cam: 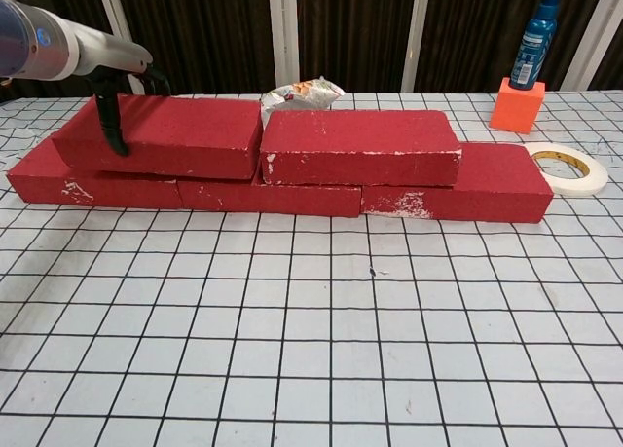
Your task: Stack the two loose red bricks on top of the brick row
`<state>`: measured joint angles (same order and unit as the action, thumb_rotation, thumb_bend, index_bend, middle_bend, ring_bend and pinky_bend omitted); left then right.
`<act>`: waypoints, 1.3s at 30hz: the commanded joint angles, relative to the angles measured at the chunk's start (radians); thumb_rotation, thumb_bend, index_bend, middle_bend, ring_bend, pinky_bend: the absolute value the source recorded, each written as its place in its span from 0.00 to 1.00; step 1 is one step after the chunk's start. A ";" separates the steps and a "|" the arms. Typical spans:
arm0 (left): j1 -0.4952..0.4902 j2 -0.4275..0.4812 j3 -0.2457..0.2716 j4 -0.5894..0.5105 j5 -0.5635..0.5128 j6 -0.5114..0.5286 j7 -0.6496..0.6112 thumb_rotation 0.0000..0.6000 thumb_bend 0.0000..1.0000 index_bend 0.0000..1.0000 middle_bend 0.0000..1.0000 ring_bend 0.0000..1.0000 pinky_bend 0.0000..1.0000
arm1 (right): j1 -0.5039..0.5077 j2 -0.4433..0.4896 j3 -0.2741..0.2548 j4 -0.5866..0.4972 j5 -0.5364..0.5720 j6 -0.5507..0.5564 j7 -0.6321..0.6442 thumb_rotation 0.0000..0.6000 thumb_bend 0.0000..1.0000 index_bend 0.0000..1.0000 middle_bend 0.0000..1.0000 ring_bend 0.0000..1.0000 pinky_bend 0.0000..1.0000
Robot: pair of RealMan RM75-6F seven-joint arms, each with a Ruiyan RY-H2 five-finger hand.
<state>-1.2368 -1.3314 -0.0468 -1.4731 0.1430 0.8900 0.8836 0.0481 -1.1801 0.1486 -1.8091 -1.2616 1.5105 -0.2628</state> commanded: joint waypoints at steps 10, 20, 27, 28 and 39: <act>-0.008 -0.016 -0.017 0.012 -0.028 0.011 0.022 1.00 0.00 0.28 0.22 0.00 0.05 | 0.000 0.000 -0.001 -0.002 0.003 0.001 -0.002 1.00 0.18 0.00 0.00 0.00 0.00; -0.012 -0.028 -0.026 0.017 -0.033 0.012 0.031 1.00 0.00 0.28 0.22 0.00 0.05 | 0.000 0.002 -0.002 -0.004 0.002 0.002 -0.001 1.00 0.18 0.00 0.00 0.00 0.00; -0.015 -0.034 -0.030 0.016 -0.039 0.017 0.042 1.00 0.00 0.28 0.21 0.00 0.05 | 0.001 0.001 -0.002 -0.004 0.003 0.002 -0.002 1.00 0.18 0.00 0.00 0.00 0.00; -0.016 -0.035 -0.030 0.017 -0.040 0.017 0.044 1.00 0.00 0.28 0.21 0.00 0.05 | 0.001 0.001 -0.002 -0.004 0.004 0.002 -0.003 1.00 0.18 0.00 0.00 0.00 0.00; -0.012 -0.054 -0.031 0.040 -0.041 0.012 0.052 1.00 0.00 0.27 0.20 0.00 0.05 | 0.002 0.000 -0.003 -0.003 0.004 0.002 -0.005 1.00 0.18 0.00 0.00 0.00 0.00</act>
<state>-1.2493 -1.3857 -0.0780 -1.4332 0.1018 0.9021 0.9359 0.0498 -1.1802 0.1451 -1.8121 -1.2581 1.5127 -0.2676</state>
